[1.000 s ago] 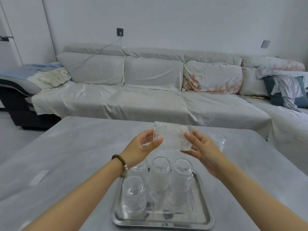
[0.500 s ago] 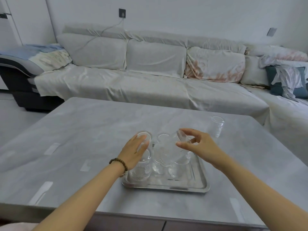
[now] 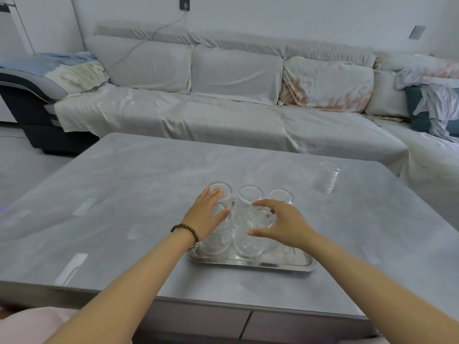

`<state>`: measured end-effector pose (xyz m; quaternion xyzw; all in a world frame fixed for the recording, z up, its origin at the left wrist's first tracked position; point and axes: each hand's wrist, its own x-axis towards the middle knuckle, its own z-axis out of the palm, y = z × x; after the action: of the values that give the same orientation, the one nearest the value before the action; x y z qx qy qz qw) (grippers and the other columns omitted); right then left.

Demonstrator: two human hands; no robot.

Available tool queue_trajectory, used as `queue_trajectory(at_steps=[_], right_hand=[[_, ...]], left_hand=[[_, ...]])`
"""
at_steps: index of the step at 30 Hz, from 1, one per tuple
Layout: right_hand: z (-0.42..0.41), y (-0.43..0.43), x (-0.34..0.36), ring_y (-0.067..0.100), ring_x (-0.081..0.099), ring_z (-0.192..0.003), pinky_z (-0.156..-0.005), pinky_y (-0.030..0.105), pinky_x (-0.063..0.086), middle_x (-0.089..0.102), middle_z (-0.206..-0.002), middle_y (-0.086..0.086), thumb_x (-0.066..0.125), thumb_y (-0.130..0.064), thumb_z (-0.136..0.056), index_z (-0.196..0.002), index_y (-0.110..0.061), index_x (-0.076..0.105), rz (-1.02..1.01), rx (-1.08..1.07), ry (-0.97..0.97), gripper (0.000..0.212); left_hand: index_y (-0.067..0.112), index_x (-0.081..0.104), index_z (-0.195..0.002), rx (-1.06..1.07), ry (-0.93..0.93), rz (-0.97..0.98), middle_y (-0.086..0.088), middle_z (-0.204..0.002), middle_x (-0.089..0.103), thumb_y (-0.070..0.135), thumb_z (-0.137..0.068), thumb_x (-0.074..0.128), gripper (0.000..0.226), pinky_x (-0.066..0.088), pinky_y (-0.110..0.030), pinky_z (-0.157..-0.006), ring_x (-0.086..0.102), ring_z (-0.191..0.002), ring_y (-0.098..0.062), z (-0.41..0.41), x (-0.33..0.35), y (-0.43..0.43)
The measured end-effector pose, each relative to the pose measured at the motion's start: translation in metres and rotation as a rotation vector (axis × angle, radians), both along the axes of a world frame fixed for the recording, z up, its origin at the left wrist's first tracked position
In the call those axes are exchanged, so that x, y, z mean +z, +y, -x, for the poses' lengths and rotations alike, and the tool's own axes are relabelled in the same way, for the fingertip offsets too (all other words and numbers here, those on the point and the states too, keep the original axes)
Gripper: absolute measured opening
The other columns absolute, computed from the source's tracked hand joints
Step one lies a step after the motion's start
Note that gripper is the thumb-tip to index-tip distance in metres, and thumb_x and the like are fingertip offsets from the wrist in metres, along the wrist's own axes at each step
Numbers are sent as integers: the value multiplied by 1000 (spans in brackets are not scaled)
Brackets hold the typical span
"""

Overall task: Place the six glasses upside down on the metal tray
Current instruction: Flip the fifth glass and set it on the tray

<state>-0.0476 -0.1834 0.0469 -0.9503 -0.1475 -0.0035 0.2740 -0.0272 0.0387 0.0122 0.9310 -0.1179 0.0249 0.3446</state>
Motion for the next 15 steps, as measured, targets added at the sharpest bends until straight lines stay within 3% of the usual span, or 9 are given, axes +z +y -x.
queue_trajectory(at_steps=[5,9,12,15], right_hand=[[-4,9,-8,6,49,-123,-98,20,35,54,-136,-15,79,-56,-62,-130,-33,54,-16,-12,10,76],[-2,14,-17,8,46,-126,-107,28,36,53,-136,-12,82,-49,-64,-130,-31,54,-134,-15,33,74],[5,15,-25,4,46,-120,-97,19,40,51,-131,-16,80,-43,-69,-127,-33,52,-316,-63,73,66],[14,18,-36,1,50,-117,-80,11,42,55,-125,-17,73,-35,-79,-124,-31,54,-628,-181,121,48]], left_hand=[[21,25,-147,4,12,-5,8,-157,16,48,-93,42,63,12,-33,-116,-1,-145,-6,0,-1,0],[21,25,-147,0,12,-8,8,-158,16,49,-93,42,62,12,-34,-116,-1,-145,-6,-1,-1,0],[22,25,-147,-1,12,-8,9,-157,16,49,-93,42,62,12,-34,-116,-1,-145,-6,-1,-2,1],[22,26,-147,-1,12,4,9,-157,16,49,-93,41,62,12,-34,-116,-2,-144,-6,-1,-2,0]])
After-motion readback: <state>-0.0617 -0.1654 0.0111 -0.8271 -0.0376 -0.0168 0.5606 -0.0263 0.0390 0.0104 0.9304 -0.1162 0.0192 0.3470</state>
